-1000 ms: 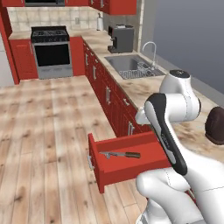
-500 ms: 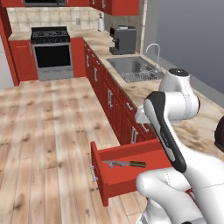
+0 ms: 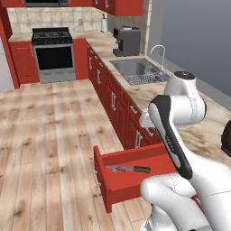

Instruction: Pick up the metallic utensils from the counter and place them in the open drawer. Make sure not to pick up any wooden utensils.

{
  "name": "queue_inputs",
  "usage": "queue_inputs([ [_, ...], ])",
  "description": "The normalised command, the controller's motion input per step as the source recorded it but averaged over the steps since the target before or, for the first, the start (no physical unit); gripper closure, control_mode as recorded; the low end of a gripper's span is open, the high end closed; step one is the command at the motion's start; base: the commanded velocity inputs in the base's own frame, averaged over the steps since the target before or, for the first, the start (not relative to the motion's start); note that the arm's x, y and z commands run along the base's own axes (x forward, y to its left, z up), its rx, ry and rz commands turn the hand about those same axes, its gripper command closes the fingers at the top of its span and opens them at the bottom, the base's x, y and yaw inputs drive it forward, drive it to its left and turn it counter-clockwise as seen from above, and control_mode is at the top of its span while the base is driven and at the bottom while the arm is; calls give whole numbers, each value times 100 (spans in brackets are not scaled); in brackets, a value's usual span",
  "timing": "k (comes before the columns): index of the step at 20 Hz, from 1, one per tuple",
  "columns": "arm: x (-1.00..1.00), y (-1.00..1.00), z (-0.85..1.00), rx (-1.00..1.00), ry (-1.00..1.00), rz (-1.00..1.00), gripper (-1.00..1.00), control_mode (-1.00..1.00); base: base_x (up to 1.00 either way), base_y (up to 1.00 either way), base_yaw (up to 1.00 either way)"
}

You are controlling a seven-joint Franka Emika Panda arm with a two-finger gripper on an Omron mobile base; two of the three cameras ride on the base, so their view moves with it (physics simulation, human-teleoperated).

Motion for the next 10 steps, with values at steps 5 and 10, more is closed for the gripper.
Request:
queue_inputs([
  [5, 28, 22, -13, -3, 19, 7, 100, -100, 0, 0, 0],
  [10, 84, 7, -55, 0, 54, 21, 100, -100, 0, 0, 0],
])
